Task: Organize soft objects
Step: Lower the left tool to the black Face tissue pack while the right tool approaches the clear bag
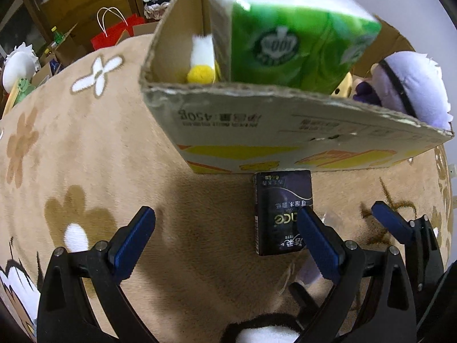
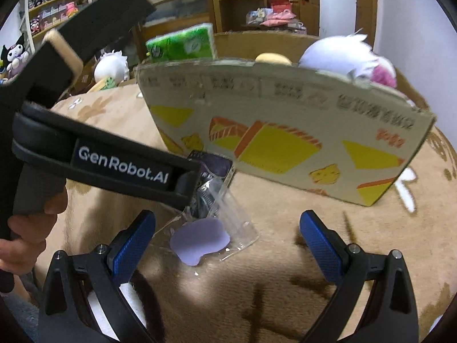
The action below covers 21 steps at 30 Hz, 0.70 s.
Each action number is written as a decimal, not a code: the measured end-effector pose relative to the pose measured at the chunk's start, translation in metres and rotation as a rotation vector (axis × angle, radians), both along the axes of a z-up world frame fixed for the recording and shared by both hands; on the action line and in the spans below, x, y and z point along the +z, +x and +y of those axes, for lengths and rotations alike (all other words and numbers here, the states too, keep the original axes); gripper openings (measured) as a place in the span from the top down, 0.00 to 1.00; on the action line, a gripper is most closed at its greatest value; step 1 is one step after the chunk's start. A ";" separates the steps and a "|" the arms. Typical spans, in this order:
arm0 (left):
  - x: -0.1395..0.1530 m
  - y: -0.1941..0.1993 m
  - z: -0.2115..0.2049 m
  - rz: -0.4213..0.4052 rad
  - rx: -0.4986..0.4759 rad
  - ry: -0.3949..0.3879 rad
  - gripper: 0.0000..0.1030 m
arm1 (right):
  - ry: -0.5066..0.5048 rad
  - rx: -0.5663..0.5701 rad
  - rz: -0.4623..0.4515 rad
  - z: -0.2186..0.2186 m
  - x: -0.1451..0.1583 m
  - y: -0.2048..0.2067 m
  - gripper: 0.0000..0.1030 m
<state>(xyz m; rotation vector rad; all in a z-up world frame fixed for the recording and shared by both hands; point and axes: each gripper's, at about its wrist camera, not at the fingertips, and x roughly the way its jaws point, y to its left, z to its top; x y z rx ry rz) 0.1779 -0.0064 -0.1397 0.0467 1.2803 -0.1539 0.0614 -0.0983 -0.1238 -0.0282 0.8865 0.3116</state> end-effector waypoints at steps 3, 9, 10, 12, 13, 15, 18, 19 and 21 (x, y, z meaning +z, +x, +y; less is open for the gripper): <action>-0.004 0.003 0.000 0.019 -0.002 -0.008 0.05 | -0.004 0.005 0.015 0.004 -0.007 0.001 0.00; -0.008 0.005 -0.006 0.026 -0.019 -0.007 0.05 | -0.006 0.001 0.038 0.006 -0.015 0.007 0.00; -0.008 0.005 -0.006 0.028 -0.019 -0.011 0.05 | -0.006 -0.001 0.042 0.006 -0.016 0.009 0.00; -0.010 0.006 -0.008 0.033 -0.020 -0.023 0.05 | -0.003 -0.007 0.048 0.005 -0.018 0.012 0.00; -0.011 0.005 -0.006 0.035 -0.021 -0.027 0.05 | -0.001 -0.010 0.051 0.003 -0.018 0.013 0.00; -0.013 0.006 -0.005 0.042 -0.028 -0.041 0.05 | 0.008 -0.013 0.059 0.003 -0.017 0.019 0.00; -0.017 0.009 -0.006 0.052 -0.040 -0.052 0.05 | 0.016 -0.017 0.065 -0.001 -0.018 0.020 0.03; -0.018 0.010 -0.006 0.055 -0.045 -0.054 0.05 | 0.016 -0.018 0.066 -0.001 -0.018 0.021 0.07; -0.019 0.012 -0.007 0.060 -0.053 -0.060 0.05 | 0.018 -0.011 0.069 -0.008 -0.018 0.018 0.14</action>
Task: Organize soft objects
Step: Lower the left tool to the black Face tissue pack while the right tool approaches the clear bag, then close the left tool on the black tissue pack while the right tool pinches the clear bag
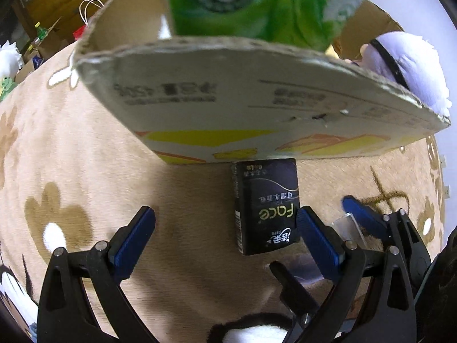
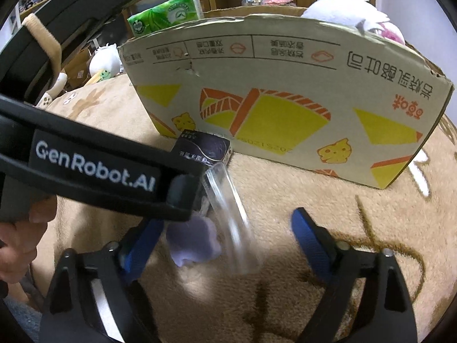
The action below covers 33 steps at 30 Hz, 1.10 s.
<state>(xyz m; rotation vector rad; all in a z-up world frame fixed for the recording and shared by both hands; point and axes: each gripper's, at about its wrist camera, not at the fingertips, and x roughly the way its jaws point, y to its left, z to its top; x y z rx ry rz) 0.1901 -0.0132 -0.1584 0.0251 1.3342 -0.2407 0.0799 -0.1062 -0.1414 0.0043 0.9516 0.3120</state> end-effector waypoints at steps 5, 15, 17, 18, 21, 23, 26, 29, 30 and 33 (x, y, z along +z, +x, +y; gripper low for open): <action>-0.003 0.004 -0.004 0.013 -0.017 -0.009 0.05 | -0.005 0.013 -0.001 -0.001 0.002 -0.007 0.40; -0.001 0.005 -0.011 -0.005 -0.032 0.023 0.20 | 0.048 -0.002 0.020 -0.011 0.007 -0.015 0.57; 0.000 0.005 -0.008 -0.011 -0.025 0.032 0.25 | 0.055 -0.003 0.024 -0.016 0.006 -0.016 0.58; 0.001 0.005 -0.007 -0.012 -0.023 0.038 0.28 | 0.057 -0.004 0.024 -0.017 0.006 -0.016 0.59; 0.005 0.001 0.004 -0.023 -0.011 0.048 0.46 | 0.062 -0.001 0.020 -0.017 0.009 -0.015 0.63; 0.008 0.000 0.009 -0.030 0.008 0.056 0.56 | 0.066 0.001 0.015 -0.021 0.012 -0.016 0.67; 0.009 -0.017 0.019 -0.031 0.028 0.021 0.57 | 0.073 0.003 0.006 -0.024 0.016 -0.020 0.70; 0.014 -0.026 0.028 -0.041 0.027 0.024 0.57 | 0.076 0.002 0.003 -0.027 0.021 -0.022 0.75; 0.017 -0.030 0.029 -0.050 0.028 0.031 0.57 | 0.078 0.002 0.000 -0.031 0.022 -0.027 0.76; 0.026 -0.043 0.034 -0.076 0.038 0.039 0.57 | 0.084 0.003 -0.009 -0.030 0.027 -0.030 0.81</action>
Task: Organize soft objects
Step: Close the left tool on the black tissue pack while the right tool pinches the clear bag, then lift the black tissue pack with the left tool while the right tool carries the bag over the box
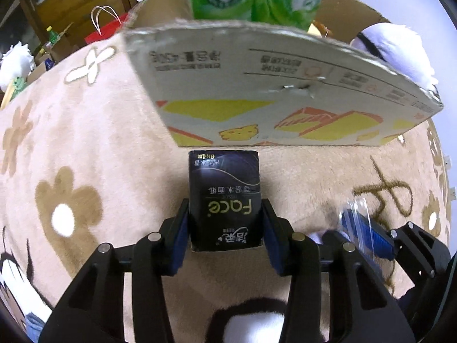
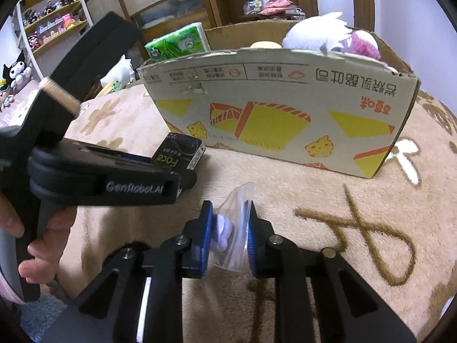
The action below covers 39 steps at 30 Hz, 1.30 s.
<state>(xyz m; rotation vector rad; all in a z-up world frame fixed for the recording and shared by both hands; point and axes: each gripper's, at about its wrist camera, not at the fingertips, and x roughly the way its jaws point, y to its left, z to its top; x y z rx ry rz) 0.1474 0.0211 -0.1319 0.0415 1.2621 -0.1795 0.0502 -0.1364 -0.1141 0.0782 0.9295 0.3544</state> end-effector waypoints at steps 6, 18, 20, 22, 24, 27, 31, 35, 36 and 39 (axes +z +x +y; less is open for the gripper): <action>0.025 -0.029 0.008 -0.090 0.044 0.033 0.57 | -0.010 0.013 -0.034 0.014 0.023 -0.012 0.90; 0.068 -0.066 -0.015 -0.242 0.067 0.058 0.57 | -0.072 -0.076 -0.144 0.000 0.053 -0.031 0.93; 0.072 -0.073 -0.024 -0.275 0.064 0.063 0.57 | -0.086 -0.102 -0.172 -0.005 0.060 -0.034 0.94; 0.077 -0.070 -0.025 -0.306 0.063 0.063 0.57 | -0.105 -0.124 -0.198 -0.012 0.066 -0.031 0.94; 0.084 -0.073 -0.027 -0.347 0.065 0.060 0.57 | -0.109 -0.143 -0.227 -0.015 0.071 -0.033 0.94; 0.094 -0.076 -0.026 -0.405 0.071 0.058 0.57 | -0.122 -0.167 -0.281 -0.019 0.085 -0.037 0.94; 0.112 -0.084 -0.026 -0.500 0.081 0.045 0.57 | -0.119 -0.190 -0.357 -0.021 0.106 -0.040 0.94; 0.124 -0.087 -0.026 -0.558 0.090 0.037 0.57 | -0.104 -0.205 -0.406 -0.027 0.121 -0.042 0.94; 0.127 -0.088 -0.026 -0.571 0.092 0.034 0.57 | -0.101 -0.208 -0.418 -0.028 0.124 -0.042 0.94; 0.135 -0.089 -0.028 -0.609 0.089 0.035 0.57 | -0.097 -0.210 -0.451 -0.031 0.135 -0.039 0.94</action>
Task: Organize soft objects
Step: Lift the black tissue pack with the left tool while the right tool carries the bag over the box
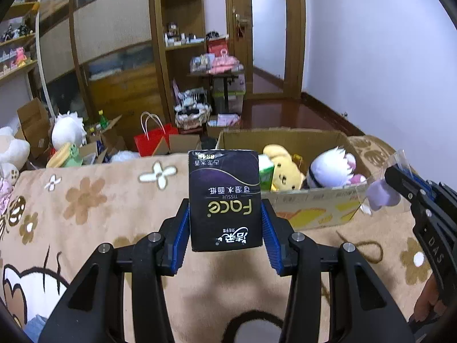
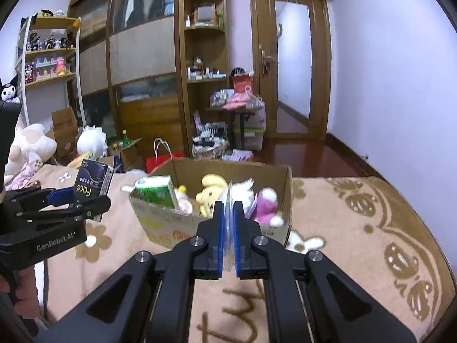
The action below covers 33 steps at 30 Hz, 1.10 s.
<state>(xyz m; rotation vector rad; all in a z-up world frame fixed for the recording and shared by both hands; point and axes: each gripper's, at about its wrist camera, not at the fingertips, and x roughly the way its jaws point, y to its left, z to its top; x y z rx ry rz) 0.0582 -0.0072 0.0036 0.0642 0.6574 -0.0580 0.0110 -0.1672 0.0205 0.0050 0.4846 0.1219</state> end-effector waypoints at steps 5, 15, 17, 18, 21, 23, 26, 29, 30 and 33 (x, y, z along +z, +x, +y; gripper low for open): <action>0.009 0.003 -0.004 -0.054 -0.020 0.006 0.56 | 0.007 0.004 -0.047 -0.005 0.013 0.005 0.94; 0.028 0.039 -0.023 -0.173 -0.049 0.020 0.56 | 0.000 0.002 -0.084 -0.014 0.024 0.031 0.94; 0.030 0.046 -0.024 -0.186 -0.051 0.021 0.56 | -0.003 0.003 -0.088 -0.015 0.024 0.037 0.94; 0.030 0.050 -0.026 -0.190 -0.053 0.024 0.56 | -0.005 0.004 -0.090 -0.015 0.024 0.040 0.94; 0.030 0.060 -0.031 -0.193 -0.059 0.037 0.56 | 0.001 0.004 -0.096 -0.018 0.022 0.048 0.94; 0.029 0.068 -0.034 -0.194 -0.060 0.038 0.56 | 0.010 0.005 -0.099 -0.021 0.021 0.054 0.94; 0.026 0.076 -0.035 -0.184 -0.065 0.020 0.56 | 0.023 0.010 -0.108 -0.024 0.018 0.065 0.94; 0.019 0.085 -0.039 -0.162 -0.085 0.012 0.56 | 0.026 0.011 -0.117 -0.027 0.014 0.072 0.94; 0.015 0.088 -0.042 -0.152 -0.093 0.018 0.56 | 0.025 0.010 -0.118 -0.027 0.012 0.074 0.94; 0.005 0.093 -0.046 -0.128 -0.113 0.027 0.56 | 0.021 0.012 -0.123 -0.029 0.007 0.084 0.94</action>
